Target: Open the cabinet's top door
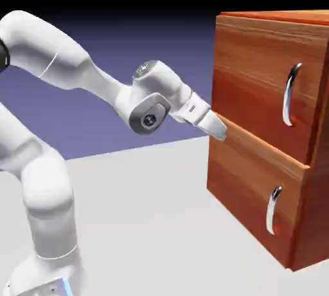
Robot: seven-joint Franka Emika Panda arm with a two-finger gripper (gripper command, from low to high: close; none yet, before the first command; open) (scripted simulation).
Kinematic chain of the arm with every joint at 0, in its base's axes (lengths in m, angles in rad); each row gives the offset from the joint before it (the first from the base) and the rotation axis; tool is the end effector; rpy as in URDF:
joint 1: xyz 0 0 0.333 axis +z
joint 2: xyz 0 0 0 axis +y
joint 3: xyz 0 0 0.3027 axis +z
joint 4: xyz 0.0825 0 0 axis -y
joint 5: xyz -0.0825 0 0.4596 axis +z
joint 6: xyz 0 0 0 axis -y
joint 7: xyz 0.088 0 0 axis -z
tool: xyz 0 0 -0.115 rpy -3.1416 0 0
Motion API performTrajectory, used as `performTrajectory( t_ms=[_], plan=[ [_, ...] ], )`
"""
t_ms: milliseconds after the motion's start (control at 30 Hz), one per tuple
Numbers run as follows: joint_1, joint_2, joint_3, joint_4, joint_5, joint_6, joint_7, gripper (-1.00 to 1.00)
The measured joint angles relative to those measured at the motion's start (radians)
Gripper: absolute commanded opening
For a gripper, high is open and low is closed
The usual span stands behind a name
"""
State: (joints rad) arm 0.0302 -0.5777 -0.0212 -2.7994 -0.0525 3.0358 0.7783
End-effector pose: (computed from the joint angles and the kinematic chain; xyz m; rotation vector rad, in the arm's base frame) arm 0.4633 0.0089 0.4037 -2.4749 0.9330 -1.0606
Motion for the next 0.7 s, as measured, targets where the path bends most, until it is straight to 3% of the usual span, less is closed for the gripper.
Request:
performTrajectory(
  t_ms=[700],
  plan=[
    [0.318, -0.135, -0.369, 0.184, -0.913, -0.021, 0.649, 0.00]
  ],
)
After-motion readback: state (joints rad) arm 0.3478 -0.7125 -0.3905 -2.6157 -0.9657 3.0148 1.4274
